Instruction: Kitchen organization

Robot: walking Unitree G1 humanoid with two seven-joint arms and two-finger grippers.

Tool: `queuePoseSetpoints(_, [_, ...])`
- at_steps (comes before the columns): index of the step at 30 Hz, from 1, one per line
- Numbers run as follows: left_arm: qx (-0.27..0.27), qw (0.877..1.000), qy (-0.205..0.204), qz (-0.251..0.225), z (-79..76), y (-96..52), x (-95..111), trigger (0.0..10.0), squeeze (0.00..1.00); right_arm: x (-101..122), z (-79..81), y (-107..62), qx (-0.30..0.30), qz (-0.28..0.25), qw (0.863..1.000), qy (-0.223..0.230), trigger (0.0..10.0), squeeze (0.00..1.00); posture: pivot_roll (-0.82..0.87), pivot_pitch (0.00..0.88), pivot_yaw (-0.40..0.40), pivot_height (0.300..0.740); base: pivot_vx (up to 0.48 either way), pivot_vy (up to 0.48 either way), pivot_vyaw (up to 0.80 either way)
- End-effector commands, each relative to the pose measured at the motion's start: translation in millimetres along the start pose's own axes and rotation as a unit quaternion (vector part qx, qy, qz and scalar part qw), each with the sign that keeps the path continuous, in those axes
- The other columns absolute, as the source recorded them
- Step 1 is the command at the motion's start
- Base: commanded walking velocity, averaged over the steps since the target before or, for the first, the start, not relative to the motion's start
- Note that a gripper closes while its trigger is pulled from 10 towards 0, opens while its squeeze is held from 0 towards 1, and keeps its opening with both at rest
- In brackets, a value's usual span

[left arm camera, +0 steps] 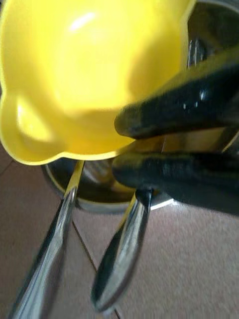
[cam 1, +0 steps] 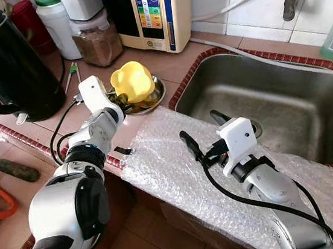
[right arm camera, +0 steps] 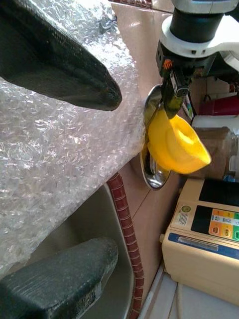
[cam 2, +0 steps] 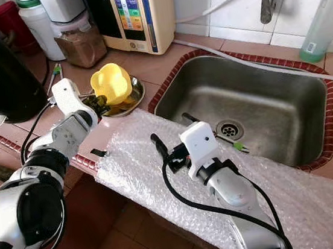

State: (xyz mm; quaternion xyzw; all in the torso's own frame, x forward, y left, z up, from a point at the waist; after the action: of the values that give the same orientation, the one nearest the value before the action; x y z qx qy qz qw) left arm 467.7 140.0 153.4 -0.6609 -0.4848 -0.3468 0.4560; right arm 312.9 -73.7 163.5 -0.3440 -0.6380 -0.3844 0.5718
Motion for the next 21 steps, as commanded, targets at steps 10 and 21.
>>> queuePoseSetpoints(10, [-0.035, 0.996, -0.019, -0.086, -8.4, -4.6, 28.3, 0.0, 0.0, 0.1, 1.8, 3.7, 0.006, -0.001, 1.0, -0.002, 10.0, 1.0, -0.17, 0.082, 0.077, 0.74, 0.0, 0.0, 0.0])
queuePoseSetpoints(21, [-0.087, 0.988, 0.013, -0.125, -32.3, -15.3, 26.2, 0.0, 0.0, -0.3, 2.4, 8.1, 0.011, -0.003, 1.0, -0.002, 10.0, 1.0, -0.16, 0.072, 0.066, 0.74, 0.0, 0.0, 0.0])
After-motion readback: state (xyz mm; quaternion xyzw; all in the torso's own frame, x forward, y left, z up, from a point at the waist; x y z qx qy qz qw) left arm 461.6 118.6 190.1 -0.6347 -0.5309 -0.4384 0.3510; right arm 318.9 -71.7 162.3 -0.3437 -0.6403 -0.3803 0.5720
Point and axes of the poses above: a point about 5 cm out from each wrist's last joint towards the gripper, its own y axis pointing out of the wrist towards the gripper, its own x axis along the axis of the wrist's last joint, z = x × y, the point moved 6 cm from there along y, pointing out of the wrist towards the gripper, and after that the axes turned 7 degrees about y, right-handed, at the moved point
